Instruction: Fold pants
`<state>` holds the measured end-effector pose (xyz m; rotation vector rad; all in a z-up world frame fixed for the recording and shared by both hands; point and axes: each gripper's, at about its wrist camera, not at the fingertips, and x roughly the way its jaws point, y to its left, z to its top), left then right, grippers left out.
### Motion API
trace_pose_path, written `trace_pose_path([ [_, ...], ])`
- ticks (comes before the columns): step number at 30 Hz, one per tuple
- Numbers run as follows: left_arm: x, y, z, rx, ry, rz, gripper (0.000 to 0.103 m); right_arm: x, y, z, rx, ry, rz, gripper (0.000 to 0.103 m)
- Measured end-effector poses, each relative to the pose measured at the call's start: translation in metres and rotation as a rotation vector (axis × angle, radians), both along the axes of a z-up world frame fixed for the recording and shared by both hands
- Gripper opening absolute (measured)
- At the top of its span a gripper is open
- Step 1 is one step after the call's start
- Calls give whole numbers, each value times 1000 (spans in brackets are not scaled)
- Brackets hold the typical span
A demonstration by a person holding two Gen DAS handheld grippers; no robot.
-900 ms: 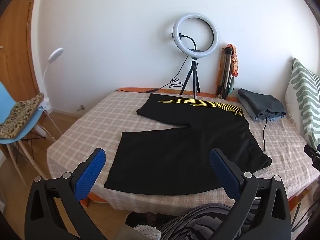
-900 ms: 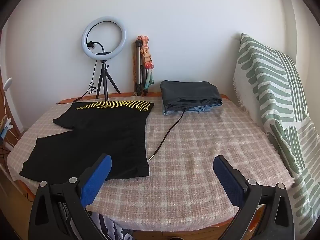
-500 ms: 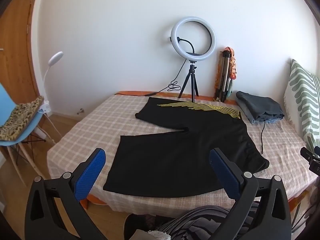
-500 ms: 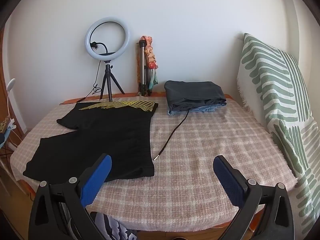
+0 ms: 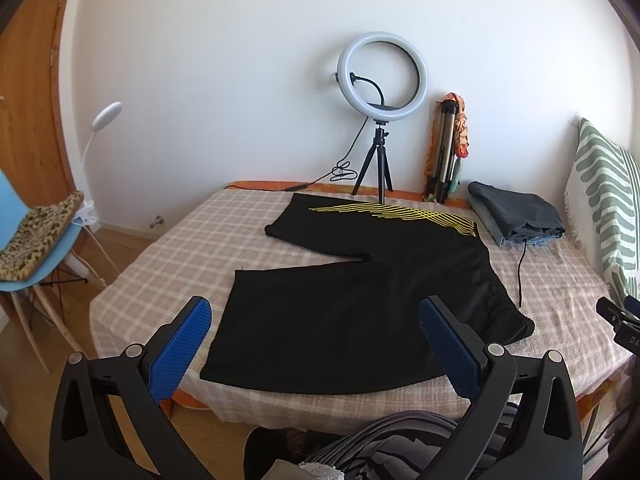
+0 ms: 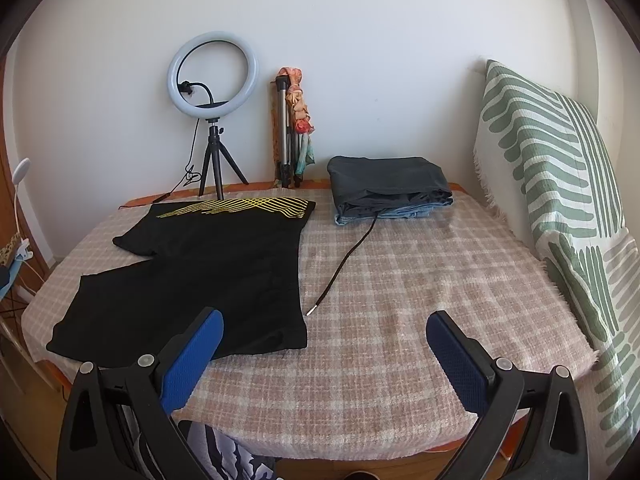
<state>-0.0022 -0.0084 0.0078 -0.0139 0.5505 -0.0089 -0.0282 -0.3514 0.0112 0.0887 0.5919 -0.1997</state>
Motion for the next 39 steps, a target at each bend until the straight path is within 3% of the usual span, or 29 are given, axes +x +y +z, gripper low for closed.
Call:
trace_pose_path([
  [39,-1,-1,-1,-6,5,-1,103,-2,3,-2,13,-1,23,103],
])
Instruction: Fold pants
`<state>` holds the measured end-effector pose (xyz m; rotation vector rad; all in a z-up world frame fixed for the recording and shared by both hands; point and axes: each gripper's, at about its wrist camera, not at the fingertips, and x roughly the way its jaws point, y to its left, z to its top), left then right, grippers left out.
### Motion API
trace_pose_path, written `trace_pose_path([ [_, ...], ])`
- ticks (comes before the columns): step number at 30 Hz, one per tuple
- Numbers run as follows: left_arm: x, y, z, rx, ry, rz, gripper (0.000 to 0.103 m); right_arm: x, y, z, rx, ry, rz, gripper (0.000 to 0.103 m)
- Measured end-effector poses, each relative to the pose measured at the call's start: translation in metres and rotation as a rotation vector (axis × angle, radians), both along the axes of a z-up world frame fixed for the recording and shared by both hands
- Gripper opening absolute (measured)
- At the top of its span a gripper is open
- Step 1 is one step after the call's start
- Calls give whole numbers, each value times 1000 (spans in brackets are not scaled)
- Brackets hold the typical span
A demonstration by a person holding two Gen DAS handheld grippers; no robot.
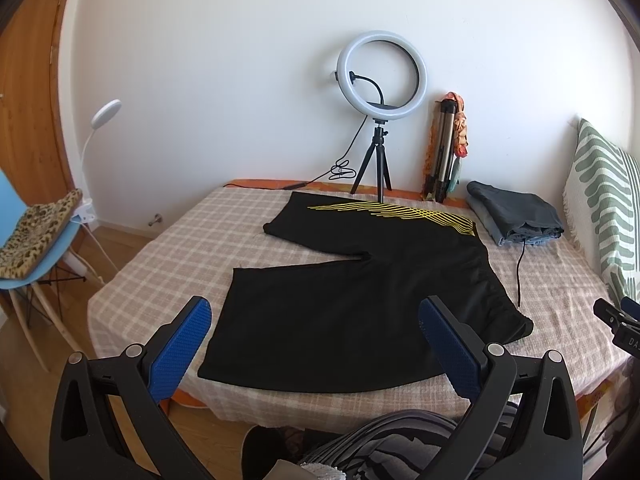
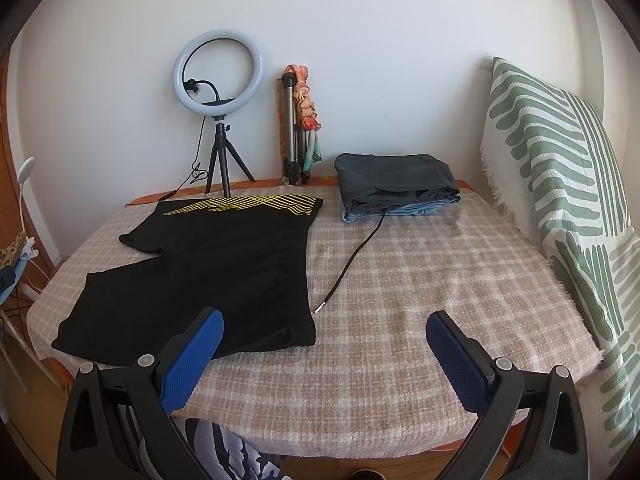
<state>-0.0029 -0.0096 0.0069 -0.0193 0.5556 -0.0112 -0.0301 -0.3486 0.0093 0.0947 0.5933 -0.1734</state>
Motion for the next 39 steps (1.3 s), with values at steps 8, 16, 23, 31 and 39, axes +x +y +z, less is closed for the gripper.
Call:
trace_pose_path([
  [8,0,0,-2,-1,6,0,103,0,2,-1,5,5,2,103],
  [16,0,-1,-5,4,7,-2,103,1,1,-2,5,14,10,103],
  [23,3,4,-9,5,13,6,103,3,0,-3,1,20,20,103],
  [31,11,26,-22,59,35,17,103,8,-3,-6,-55,31,70,101],
  [39,22,51,-52,121,90,-55,95,28,9,-19,-255,41,228,93],
])
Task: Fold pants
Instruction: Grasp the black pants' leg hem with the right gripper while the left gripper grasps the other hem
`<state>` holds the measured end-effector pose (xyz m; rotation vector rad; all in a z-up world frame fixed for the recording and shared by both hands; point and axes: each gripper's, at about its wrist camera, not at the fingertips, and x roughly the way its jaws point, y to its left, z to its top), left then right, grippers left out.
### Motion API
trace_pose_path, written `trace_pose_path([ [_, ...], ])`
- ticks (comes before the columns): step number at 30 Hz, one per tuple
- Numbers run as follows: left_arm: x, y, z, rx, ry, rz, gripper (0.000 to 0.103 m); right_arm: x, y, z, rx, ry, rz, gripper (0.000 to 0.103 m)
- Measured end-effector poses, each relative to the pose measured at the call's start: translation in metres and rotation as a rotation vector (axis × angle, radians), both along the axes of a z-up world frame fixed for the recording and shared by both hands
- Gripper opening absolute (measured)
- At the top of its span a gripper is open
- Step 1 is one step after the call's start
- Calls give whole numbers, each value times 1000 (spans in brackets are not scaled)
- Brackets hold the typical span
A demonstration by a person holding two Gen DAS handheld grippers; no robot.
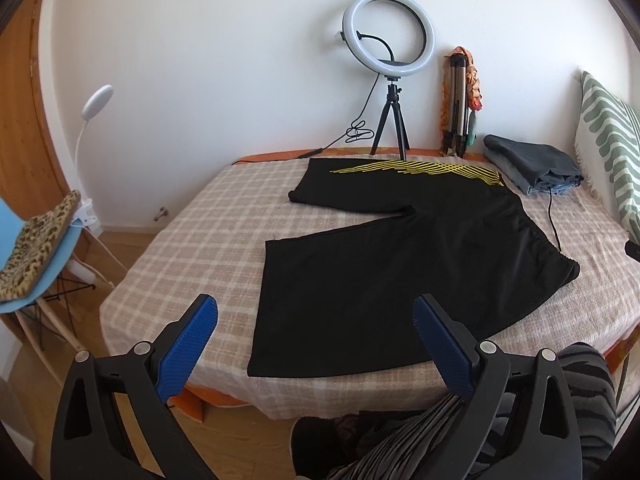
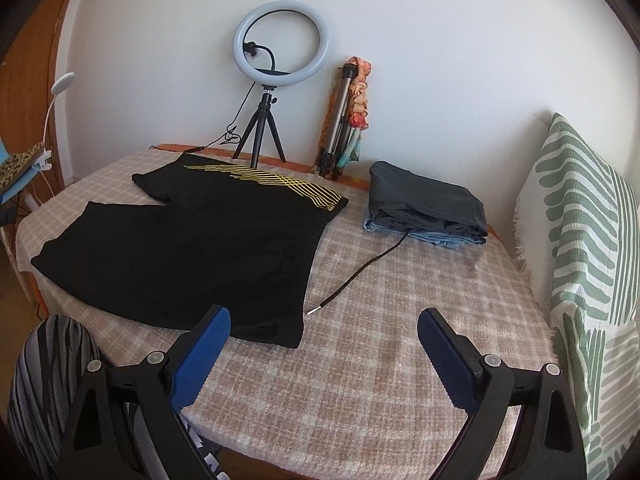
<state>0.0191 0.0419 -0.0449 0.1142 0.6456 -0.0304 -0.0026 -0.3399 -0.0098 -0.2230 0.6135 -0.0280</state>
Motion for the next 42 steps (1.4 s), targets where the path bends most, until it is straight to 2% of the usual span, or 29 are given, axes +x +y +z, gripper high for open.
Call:
trace_pose_path([
  [4,6,7,-16,22,50,-38,88,15,6,-13,-48,43,125,89],
  [5,7,9,-19,11,62,-60,84,19,7,-15,-51,54,152,88],
  [7,11,10,-27,2,93,-91,81,27,9,-22,-59,75,198,87],
  [9,16,14,-34,-11,125,-114,73,36,12,-31,-75,121,250,80],
  [12,25,24,-45,-60,184,-133,62,45,21,-47,-133,186,330,72],
  [14,28,30,-50,-83,202,-159,60,49,27,-56,-190,204,364,71],
  [16,29,34,-55,-55,223,-179,60,54,31,-66,-236,230,390,68],
  [18,28,36,-59,1,237,-208,60,59,33,-74,-264,254,405,60],
  [23,29,36,-68,127,276,-277,60,74,41,-92,-321,296,463,57],
  [31,37,18,-84,201,303,-407,60,93,48,-105,-392,324,515,53],
  [39,39,0,-100,222,319,-479,61,106,53,-102,-397,351,543,9],
  [42,41,0,-98,233,309,-474,62,115,51,-91,-352,337,518,5],
])
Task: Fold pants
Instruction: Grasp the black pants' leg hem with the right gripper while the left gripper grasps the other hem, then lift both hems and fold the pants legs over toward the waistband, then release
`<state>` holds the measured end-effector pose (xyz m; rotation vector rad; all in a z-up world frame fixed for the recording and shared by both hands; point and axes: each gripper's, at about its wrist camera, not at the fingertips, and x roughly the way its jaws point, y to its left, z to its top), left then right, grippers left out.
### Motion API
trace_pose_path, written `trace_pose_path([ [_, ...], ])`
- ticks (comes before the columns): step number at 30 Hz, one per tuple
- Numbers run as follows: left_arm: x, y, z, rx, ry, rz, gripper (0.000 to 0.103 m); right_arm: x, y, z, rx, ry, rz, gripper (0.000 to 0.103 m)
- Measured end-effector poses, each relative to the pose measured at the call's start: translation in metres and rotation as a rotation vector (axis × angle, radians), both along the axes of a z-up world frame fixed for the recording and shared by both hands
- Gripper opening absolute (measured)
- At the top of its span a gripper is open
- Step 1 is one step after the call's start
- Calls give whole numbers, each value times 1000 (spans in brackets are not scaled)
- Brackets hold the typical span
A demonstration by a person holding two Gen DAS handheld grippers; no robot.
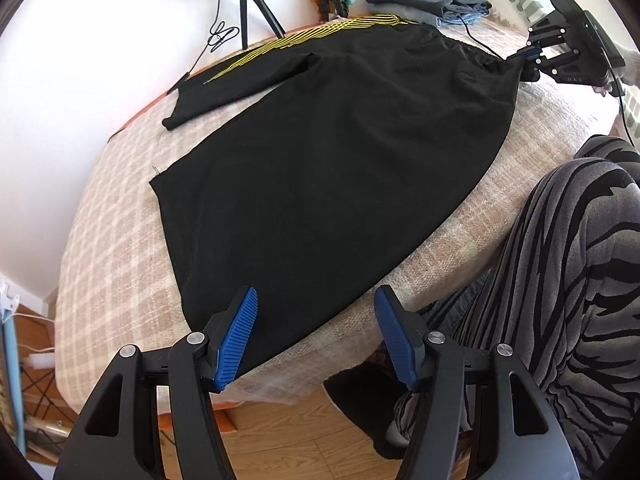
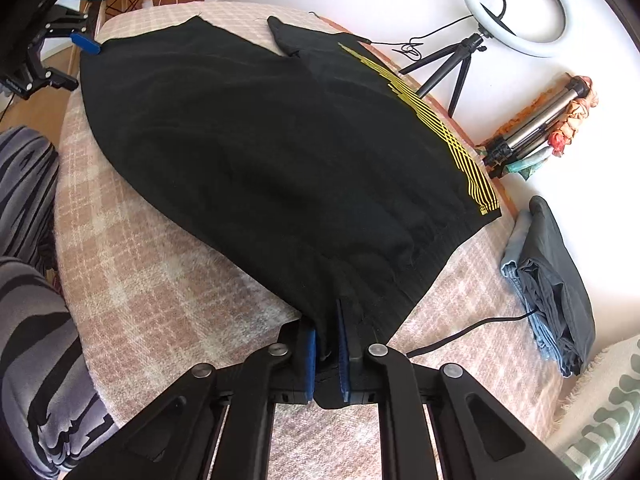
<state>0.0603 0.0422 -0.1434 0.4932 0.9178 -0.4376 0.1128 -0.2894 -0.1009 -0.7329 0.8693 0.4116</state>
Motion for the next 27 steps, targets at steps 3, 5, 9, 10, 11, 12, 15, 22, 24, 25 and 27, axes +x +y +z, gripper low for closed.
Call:
trace_pose_path([
  [3,4,3,0,-13,7,16,62,10,-3,14,50,-7,-29,4],
  [5,5,4,-1,-11,3,15,62,13,-3,21,55,-26,-35,4],
  [9,5,0,-3,28,-27,-10,28,14,-2,30,46,-48,-39,4],
  [10,6,-1,-4,41,-31,-9,22,15,-2,30,48,-47,-43,4],
  [11,7,0,-4,47,-35,-4,13,15,-2,31,49,-47,-46,4],
  [12,10,0,-4,43,-32,2,9,14,-2,31,53,-49,-50,4],
  [15,14,2,-2,31,-58,22,3,10,-2,30,55,-52,-60,4],
  [22,25,14,32,-64,-190,125,1,6,-5,38,78,-84,-81,4],
  [24,31,17,43,-82,-226,146,1,7,-6,44,88,-98,-88,4],
  [25,35,18,48,-87,-242,156,1,7,-6,46,95,-103,-90,4],
  [27,44,21,58,-111,-266,170,1,9,-7,51,99,-116,-93,3],
])
